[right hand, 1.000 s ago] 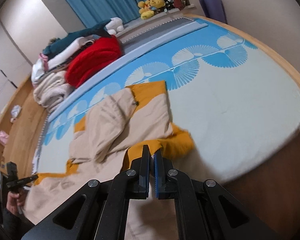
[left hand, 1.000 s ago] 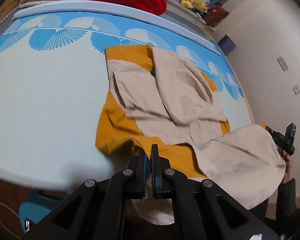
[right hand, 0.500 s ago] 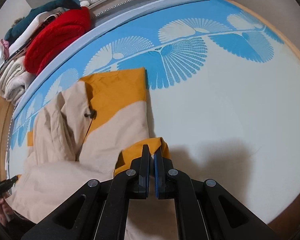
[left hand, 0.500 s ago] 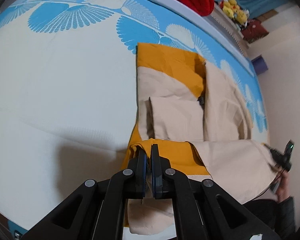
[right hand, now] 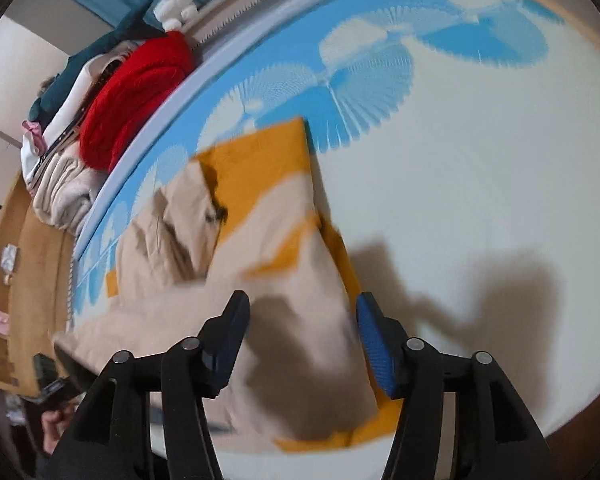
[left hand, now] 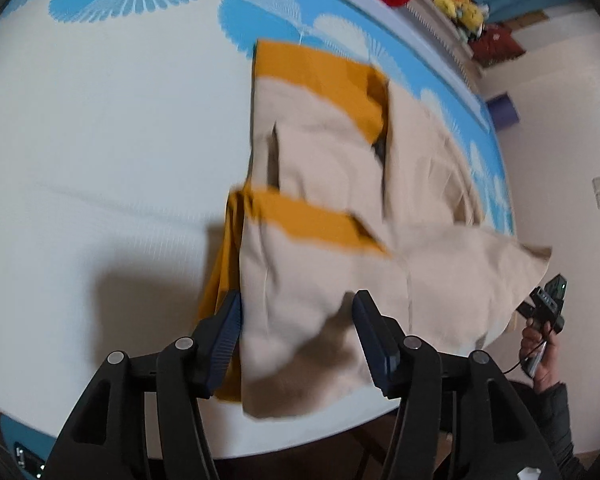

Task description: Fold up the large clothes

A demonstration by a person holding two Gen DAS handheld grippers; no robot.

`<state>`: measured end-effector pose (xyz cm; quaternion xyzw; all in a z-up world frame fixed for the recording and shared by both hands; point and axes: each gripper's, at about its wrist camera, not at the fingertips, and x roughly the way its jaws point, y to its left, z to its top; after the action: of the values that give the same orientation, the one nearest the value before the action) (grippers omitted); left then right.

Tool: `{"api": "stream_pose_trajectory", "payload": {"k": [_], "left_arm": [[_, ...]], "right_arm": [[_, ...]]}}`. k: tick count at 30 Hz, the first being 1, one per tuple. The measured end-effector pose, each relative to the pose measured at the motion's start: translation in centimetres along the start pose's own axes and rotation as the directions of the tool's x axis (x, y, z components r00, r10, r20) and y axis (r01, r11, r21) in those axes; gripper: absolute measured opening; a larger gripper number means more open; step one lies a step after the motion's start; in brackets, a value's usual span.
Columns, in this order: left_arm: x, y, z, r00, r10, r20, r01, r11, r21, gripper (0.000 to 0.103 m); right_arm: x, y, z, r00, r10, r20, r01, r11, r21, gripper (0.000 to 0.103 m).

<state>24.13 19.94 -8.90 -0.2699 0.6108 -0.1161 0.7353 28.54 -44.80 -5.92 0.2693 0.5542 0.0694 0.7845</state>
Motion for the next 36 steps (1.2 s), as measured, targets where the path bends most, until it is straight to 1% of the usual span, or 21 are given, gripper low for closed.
{"api": "stream_pose_trajectory", "payload": {"k": [2, 5, 6, 7, 8, 9, 10, 11, 14, 16, 19, 20, 21, 23, 25, 29, 31, 32, 34, 35, 36], "left_arm": [[0.4, 0.3, -0.5, 0.999, 0.024, -0.034, -0.024, 1.0, 0.001, 0.051], [0.3, 0.3, -0.8, 0.999, 0.015, -0.051, -0.014, 1.0, 0.021, 0.048], [0.3, 0.2, -0.9, 0.998, 0.007, -0.056, -0.005, 1.0, 0.03, 0.04], [0.3, 0.2, -1.1, 0.998, 0.003, -0.06, -0.001, 0.999, 0.035, 0.025], [0.3, 0.1, -1.1, 0.998, 0.003, -0.063, -0.001, 0.999, 0.042, 0.018], [0.3, 0.0, -1.2, 0.998, -0.002, -0.057, 0.005, 0.999, 0.047, 0.006], [-0.2, -0.1, -1.1, 0.999, -0.018, -0.038, 0.02, 0.998, 0.055, 0.002], [-0.6, -0.2, -0.9, 0.999, -0.037, -0.011, 0.038, 0.997, 0.061, 0.002], [-2.4, -0.4, -0.3, 0.992, -0.101, 0.073, 0.097, 0.993, 0.062, 0.001], [-3.4, -0.2, 0.3, 0.982, -0.136, 0.132, 0.13, 0.99, 0.051, 0.001], [-4.7, 0.1, 1.3, 0.96, -0.169, 0.222, 0.169, 0.985, 0.022, 0.001], [-5.1, 0.2, 1.8, 0.95, -0.172, 0.26, 0.176, 0.984, 0.009, 0.001], [-5.2, 0.2, 2.2, 0.943, -0.172, 0.284, 0.18, 0.984, -0.002, 0.001], [-5.2, 0.2, 3.3, 0.932, -0.167, 0.322, 0.185, 0.982, -0.028, 0.001], [-4.9, 0.2, 4.2, 0.929, -0.143, 0.342, 0.172, 0.984, -0.055, 0.001], [-4.2, 0.6, 5.9, 0.921, -0.109, 0.374, 0.166, 0.978, -0.124, 0.001], [-4.4, 1.0, 6.3, 0.913, -0.096, 0.396, 0.164, 0.976, -0.143, 0.008], [-5.0, 1.5, 6.4, 0.904, -0.081, 0.421, 0.162, 0.974, -0.16, 0.012], [-5.8, 2.9, 6.4, 0.886, -0.069, 0.459, 0.179, 0.964, -0.199, 0.031], [-6.0, 3.5, 6.3, 0.881, -0.062, 0.469, 0.182, 0.96, -0.215, 0.031], [-6.1, 4.0, 6.3, 0.883, -0.044, 0.467, 0.168, 0.959, -0.227, 0.031]], "right_arm": [[0.5, -0.4, -1.1, 0.998, 0.005, -0.065, -0.006, 1.0, -0.016, 0.057], [0.4, -0.6, -2.1, 0.995, -0.008, -0.1, 0.004, 0.999, -0.044, 0.057], [0.3, -0.8, -2.3, 0.995, -0.005, -0.104, 0.001, 0.999, -0.043, 0.055], [0.0, -0.9, -2.5, 0.995, 0.004, -0.103, -0.008, 0.999, -0.04, 0.052], [-0.2, -1.0, -2.5, 0.995, 0.011, -0.102, -0.016, 0.999, -0.04, 0.037], [-0.3, -1.0, -2.6, 0.995, 0.023, -0.102, -0.028, 0.998, -0.048, 0.021], [-0.5, -0.9, -2.7, 0.994, 0.036, -0.102, -0.042, 0.998, -0.054, 0.018], [-0.6, -0.8, -2.8, 0.995, 0.04, -0.095, -0.046, 0.997, -0.063, 0.014], [-1.6, -0.2, -2.3, 0.997, 0.065, -0.04, -0.068, 0.994, -0.083, 0.011], [-2.7, -0.3, -1.5, 0.992, 0.124, 0.024, -0.123, 0.991, -0.05, 0.011], [-4.4, -0.4, 0.2, 0.963, 0.212, 0.169, -0.215, 0.977, -0.002, 0.01], [-4.6, -0.3, 0.6, 0.955, 0.221, 0.197, -0.226, 0.974, 0.003, 0.01], [-4.8, -0.1, 1.2, 0.941, 0.234, 0.246, -0.244, 0.97, 0.011, 0.01], [-4.6, 0.5, 2.1, 0.924, 0.238, 0.299, -0.255, 0.967, 0.018, 0.01], [-4.0, 0.9, 2.6, 0.92, 0.222, 0.324, -0.243, 0.97, 0.026, 0.01], [-2.2, 1.9, 4.7, 0.926, 0.154, 0.344, -0.183, 0.982, 0.053, 0.012], [-1.7, 2.2, 5.6, 0.922, 0.112, 0.371, -0.146, 0.987, 0.066, 0.014], [-1.6, 2.0, 5.8, 0.922, 0.099, 0.376, -0.136, 0.988, 0.073, 0.015], [-1.5, 1.5, 6.3, 0.918, 0.072, 0.39, -0.122, 0.987, 0.105, 0.017], [-1.5, 1.2, 6.4, 0.917, 0.063, 0.393, -0.116, 0.987, 0.112, 0.019], [-1.5, 1.0, 6.6, 0.919, 0.034, 0.392, -0.085, 0.99, 0.112, 0.021]]}}
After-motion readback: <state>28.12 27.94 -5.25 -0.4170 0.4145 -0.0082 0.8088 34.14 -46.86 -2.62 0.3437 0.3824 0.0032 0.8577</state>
